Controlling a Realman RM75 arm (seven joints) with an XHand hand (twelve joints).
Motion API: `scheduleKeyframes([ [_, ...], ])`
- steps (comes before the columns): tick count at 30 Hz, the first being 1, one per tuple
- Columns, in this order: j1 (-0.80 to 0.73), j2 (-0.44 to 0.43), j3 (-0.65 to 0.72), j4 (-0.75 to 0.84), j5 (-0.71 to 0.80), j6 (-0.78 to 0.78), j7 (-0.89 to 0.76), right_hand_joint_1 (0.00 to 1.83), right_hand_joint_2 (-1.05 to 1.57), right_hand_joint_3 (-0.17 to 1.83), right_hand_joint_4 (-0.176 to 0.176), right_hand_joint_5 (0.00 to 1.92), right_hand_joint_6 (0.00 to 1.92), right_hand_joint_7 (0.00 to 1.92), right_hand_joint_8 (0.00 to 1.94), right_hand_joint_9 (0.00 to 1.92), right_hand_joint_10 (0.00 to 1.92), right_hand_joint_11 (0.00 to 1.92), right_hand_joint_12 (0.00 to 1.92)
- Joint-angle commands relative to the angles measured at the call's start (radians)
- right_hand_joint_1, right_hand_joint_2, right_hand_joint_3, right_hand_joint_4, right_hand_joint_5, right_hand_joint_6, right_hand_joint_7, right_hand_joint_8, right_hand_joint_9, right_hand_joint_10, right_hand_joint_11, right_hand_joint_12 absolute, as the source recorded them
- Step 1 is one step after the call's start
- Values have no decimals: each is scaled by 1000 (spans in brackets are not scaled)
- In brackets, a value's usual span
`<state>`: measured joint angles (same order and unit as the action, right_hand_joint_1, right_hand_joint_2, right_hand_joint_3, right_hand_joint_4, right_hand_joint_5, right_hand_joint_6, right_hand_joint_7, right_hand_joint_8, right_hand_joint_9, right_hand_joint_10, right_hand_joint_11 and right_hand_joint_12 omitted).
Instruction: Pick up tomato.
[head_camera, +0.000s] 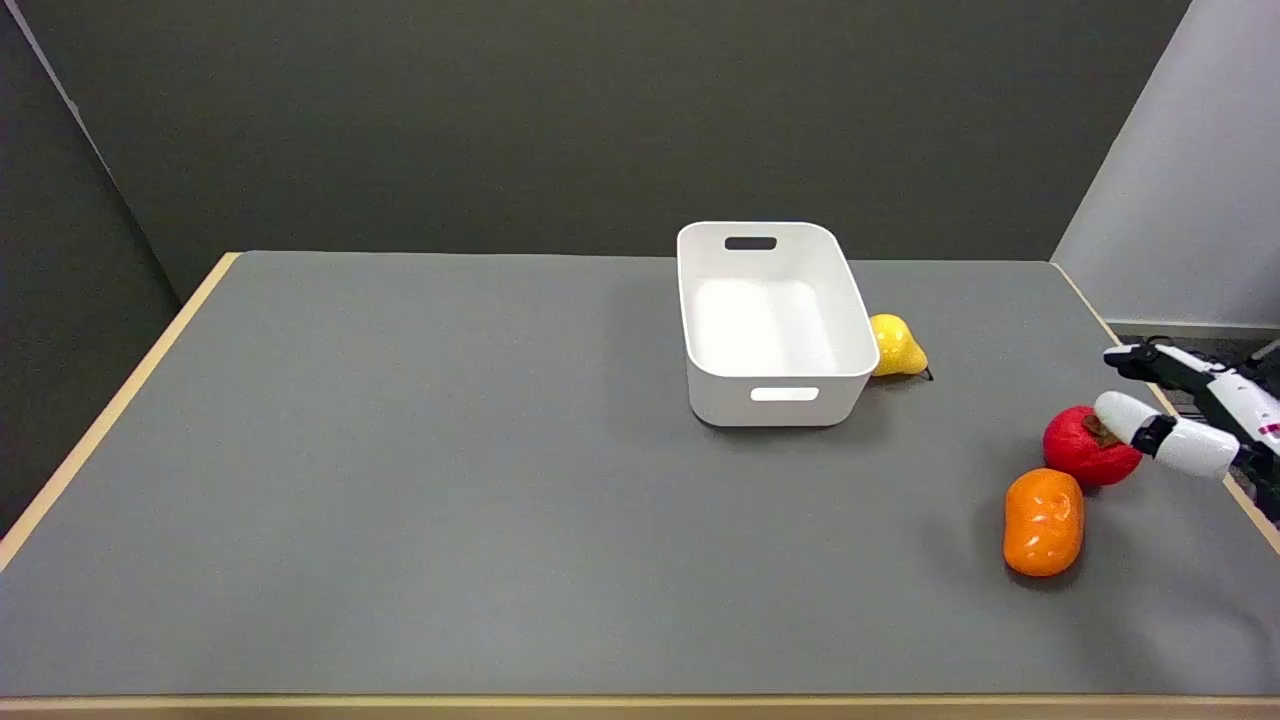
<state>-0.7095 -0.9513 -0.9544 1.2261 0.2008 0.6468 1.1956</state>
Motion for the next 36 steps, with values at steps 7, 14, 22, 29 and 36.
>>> scheduleKeyframes([
  [7,-46,-42,-25,90,-29,-73,-4,238,555,923,26,279,553,338,475,147,751,-1,1070],
  [14,-16,-25,-50,78,-29,-78,-4,239,556,923,24,277,550,336,473,143,750,-1,1069],
  [22,24,-3,-75,70,-29,-71,-4,240,557,924,24,276,549,337,473,143,750,-1,1070],
  [29,31,2,-78,67,-28,-68,3,238,560,925,25,277,551,341,474,146,751,-1,1075],
  [36,13,-13,-67,76,-29,-65,-2,312,579,926,30,282,564,348,478,152,754,-1,1088],
])
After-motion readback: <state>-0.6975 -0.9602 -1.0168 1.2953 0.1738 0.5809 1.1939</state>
